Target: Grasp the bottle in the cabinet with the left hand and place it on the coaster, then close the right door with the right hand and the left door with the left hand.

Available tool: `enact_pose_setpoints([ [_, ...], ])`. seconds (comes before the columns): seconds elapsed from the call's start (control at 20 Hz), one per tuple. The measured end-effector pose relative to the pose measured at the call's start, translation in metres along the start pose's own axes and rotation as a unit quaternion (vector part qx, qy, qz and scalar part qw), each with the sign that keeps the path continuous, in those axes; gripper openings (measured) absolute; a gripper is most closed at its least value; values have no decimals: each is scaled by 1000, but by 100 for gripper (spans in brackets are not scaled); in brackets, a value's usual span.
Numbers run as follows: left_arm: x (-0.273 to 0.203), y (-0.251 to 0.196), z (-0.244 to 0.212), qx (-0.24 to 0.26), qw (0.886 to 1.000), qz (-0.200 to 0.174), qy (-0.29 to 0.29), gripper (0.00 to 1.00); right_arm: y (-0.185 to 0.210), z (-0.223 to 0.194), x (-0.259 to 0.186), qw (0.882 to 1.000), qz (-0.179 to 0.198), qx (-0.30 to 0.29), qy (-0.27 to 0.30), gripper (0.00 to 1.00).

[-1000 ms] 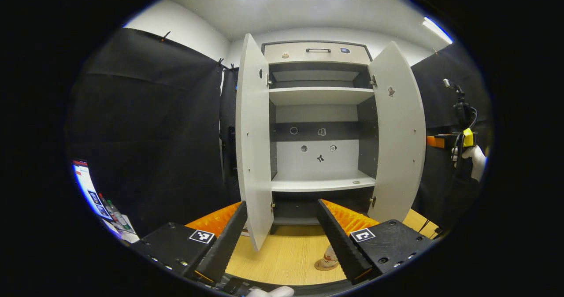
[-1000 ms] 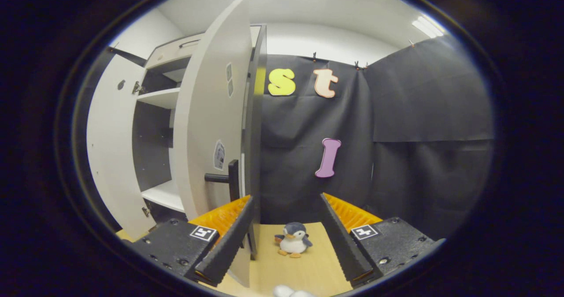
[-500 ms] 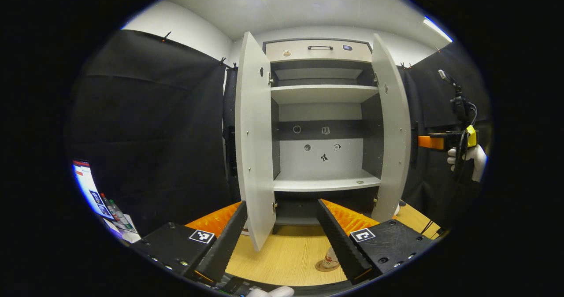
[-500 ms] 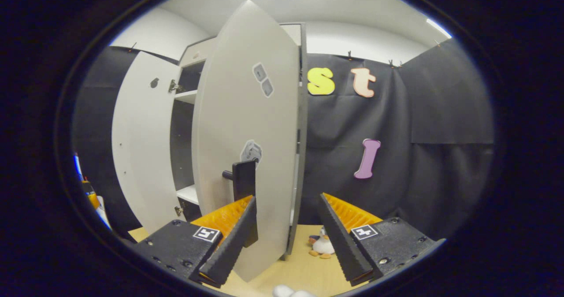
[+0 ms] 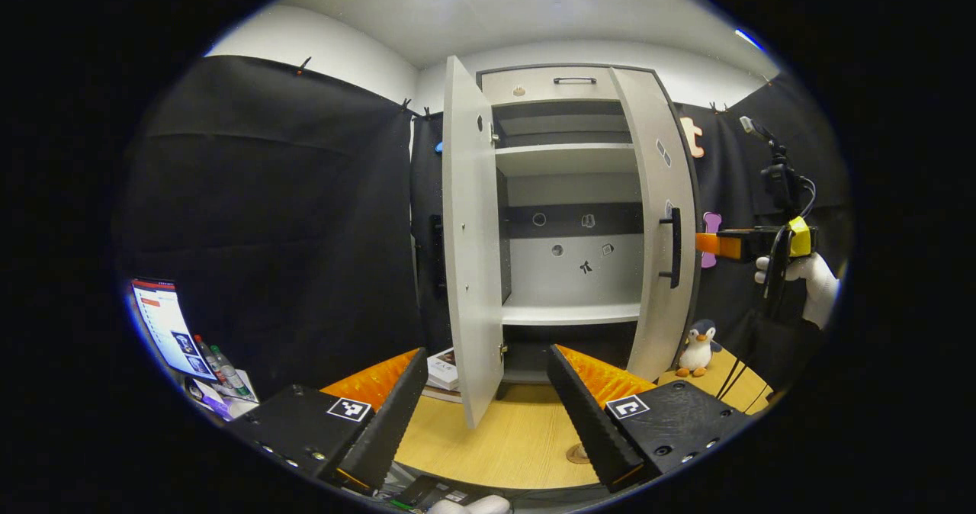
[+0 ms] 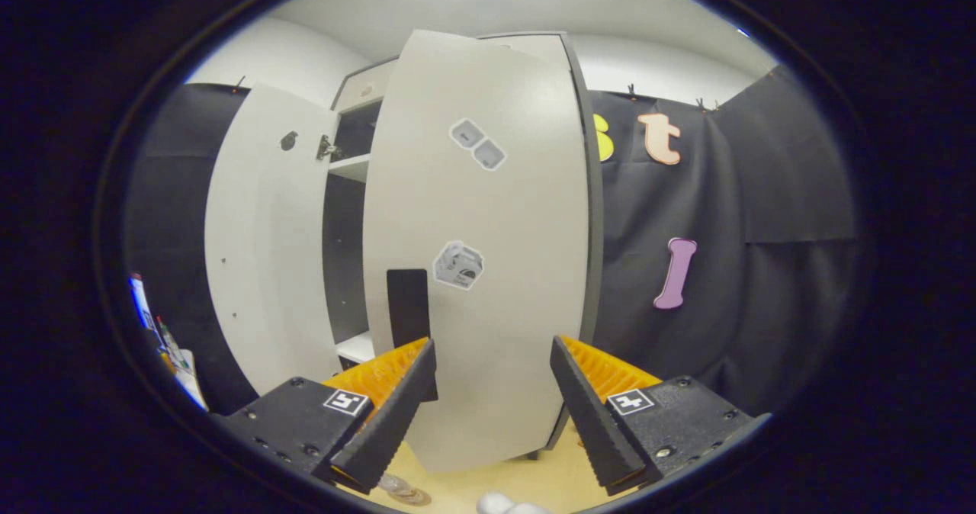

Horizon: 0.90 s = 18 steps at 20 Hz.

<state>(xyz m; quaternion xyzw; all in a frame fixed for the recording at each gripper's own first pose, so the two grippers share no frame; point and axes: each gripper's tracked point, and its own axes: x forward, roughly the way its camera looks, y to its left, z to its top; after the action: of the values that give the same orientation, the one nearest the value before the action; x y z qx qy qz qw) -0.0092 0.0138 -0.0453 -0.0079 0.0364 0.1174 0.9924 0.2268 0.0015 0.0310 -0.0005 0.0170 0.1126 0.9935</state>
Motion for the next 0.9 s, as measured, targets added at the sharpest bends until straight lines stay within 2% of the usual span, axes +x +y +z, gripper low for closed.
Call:
enact_pose_setpoints([
  [0.45,20,29,3,-2,1000,-10,-2,96,-20,-14,-80,999,-38,10,13,99],
  [0.9,84,103,31,8,999,-6,-42,96,5,-59,-182,996,-79,21,39,99],
])
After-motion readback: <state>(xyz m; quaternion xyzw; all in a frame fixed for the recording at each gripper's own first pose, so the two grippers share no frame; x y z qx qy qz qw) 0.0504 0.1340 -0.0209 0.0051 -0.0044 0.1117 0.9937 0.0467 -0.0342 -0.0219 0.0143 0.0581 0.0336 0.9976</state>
